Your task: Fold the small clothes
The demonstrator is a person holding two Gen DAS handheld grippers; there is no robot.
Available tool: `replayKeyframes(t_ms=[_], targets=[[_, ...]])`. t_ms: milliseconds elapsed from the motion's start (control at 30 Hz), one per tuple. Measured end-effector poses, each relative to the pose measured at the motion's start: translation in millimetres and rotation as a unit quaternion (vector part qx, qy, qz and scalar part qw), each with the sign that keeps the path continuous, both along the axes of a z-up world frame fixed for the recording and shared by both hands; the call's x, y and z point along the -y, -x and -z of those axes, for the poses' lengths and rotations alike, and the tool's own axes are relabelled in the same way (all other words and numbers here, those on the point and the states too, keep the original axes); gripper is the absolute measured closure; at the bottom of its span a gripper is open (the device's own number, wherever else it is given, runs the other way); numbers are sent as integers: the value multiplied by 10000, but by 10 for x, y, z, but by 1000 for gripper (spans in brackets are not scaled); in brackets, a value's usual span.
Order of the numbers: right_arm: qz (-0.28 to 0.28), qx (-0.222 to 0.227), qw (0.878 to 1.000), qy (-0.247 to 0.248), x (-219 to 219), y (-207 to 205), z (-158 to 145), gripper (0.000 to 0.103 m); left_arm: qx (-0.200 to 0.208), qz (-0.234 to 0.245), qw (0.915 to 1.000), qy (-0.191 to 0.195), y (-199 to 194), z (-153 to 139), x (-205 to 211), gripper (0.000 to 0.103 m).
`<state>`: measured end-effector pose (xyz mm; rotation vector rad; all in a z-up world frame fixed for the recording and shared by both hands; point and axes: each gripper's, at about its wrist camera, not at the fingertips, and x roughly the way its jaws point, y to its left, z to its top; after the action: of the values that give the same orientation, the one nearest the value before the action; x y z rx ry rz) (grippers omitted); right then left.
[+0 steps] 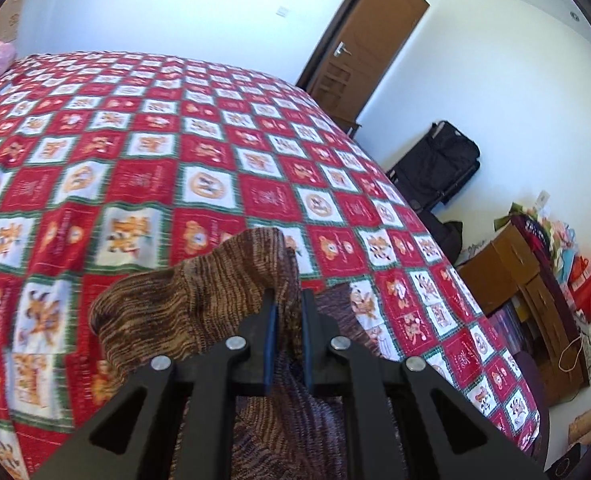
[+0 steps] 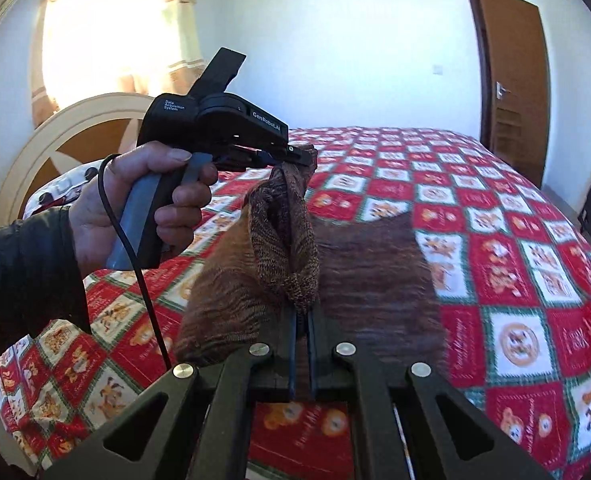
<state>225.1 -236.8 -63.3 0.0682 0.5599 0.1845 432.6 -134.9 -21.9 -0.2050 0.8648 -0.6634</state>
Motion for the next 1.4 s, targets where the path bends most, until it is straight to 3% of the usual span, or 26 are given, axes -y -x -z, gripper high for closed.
replayKeyframes(t_ms=[300, 467, 700, 767, 800, 833, 900, 1000, 1100, 1167, 1233, 1300, 1400], targets=[[470, -352, 9975, -384, 417, 6, 244, 99, -3, 283, 9982, -532, -11, 186, 605, 92], [672, -634, 9943, -526, 584, -18, 391, 99, -108, 404, 9972, -620, -17, 298, 821, 92], [863, -1033, 9869, -890, 757, -90, 597, 98, 132, 563, 9933, -998, 143, 269, 1009, 88], [917, -1107, 9857, -880, 771, -95, 624, 91, 306, 593, 9917, -1096, 214, 208, 976, 83], [995, -1093, 9852, -867, 793, -76, 622, 83, 407, 584, 9908, -1148, 272, 165, 933, 73], [1087, -1077, 9847, -839, 814, -59, 611, 63, 542, 576, 9901, -1159, 349, 120, 868, 62], [1308, -937, 9837, -806, 879, 7, 536, 33, 844, 478, 9872, -1269, 519, 72, 709, 50], [1395, -702, 9853, -689, 904, 22, 366, 33, 1183, 342, 9806, -1522, 800, 115, 456, 50], [927, -586, 9921, -616, 781, -184, 157, 34, 1345, 227, 9767, -1656, 1064, 260, 211, 47], [716, -621, 9930, -710, 725, -362, 102, 34, 1404, 116, 9735, -1801, 1179, 378, 125, 40], [650, -850, 9918, -694, 676, -659, 131, 50, 1351, 84, 9737, -1832, 1226, 491, 83, 37], [556, -1283, 9867, -826, 663, -933, 282, 59, 1246, -23, 9754, -1818, 1234, 616, 49, 37], [656, -1593, 9795, -1045, 724, -1086, 468, 100, 1115, -141, 9796, -1667, 1228, 734, -10, 34]])
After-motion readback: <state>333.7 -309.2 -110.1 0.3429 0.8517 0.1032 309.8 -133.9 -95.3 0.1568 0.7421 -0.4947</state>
